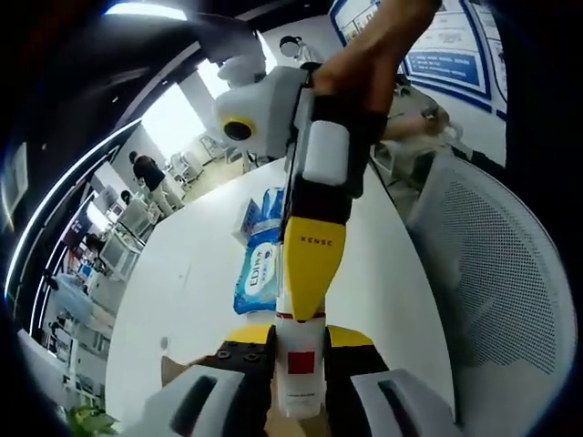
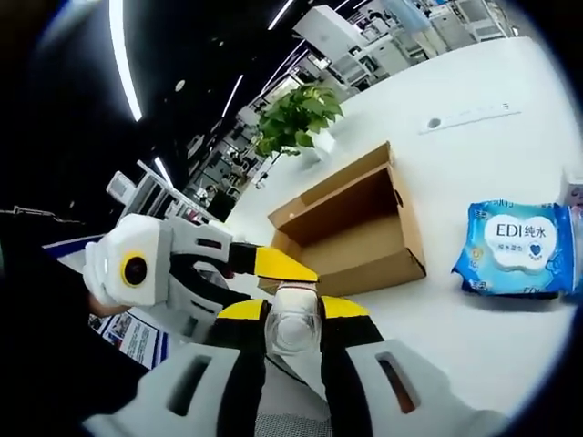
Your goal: Operate the shoe box by opening the lid, removing the specified soft item, and placing it in the target area until the item is outside and the box remains undamaged.
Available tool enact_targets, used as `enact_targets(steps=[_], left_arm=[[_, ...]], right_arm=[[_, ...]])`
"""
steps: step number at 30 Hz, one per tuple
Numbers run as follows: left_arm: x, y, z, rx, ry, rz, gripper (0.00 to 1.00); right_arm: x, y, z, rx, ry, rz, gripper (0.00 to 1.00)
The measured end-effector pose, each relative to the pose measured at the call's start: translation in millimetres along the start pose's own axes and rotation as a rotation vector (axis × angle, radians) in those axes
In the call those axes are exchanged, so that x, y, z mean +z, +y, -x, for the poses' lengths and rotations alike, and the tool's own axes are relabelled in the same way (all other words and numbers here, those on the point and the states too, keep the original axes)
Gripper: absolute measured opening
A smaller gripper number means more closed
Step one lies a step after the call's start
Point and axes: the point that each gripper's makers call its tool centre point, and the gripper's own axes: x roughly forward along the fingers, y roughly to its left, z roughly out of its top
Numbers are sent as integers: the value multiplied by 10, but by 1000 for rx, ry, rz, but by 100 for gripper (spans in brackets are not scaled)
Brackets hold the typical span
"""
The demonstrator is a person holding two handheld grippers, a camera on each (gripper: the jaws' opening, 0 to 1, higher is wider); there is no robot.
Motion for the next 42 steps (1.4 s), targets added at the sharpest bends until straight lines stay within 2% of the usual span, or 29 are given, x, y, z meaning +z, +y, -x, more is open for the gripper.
enact_targets(steps=[6,14,22,26,36,42], left_arm=[[-69,-14,-37,-5,18,3,22],[-174,-46,30,-3,4,96,25],[-317,-46,139,21,-42,294,25],[-419,-48,194,32,-43,339,25],[-514,8,357,87,-118,566,25],[-612,-46,384,103,-123,631,26]], right_arm=[[8,-22,33,-16,-24,-91,19],[20,-132,170,-44,-35,-109,18],[26,-229,330,-72,-43,-111,18],[6,-254,404,-87,-43,-109,18],[-12,-357,508,-118,-33,-106,19],[-7,-414,535,-125,-25,-101,19]])
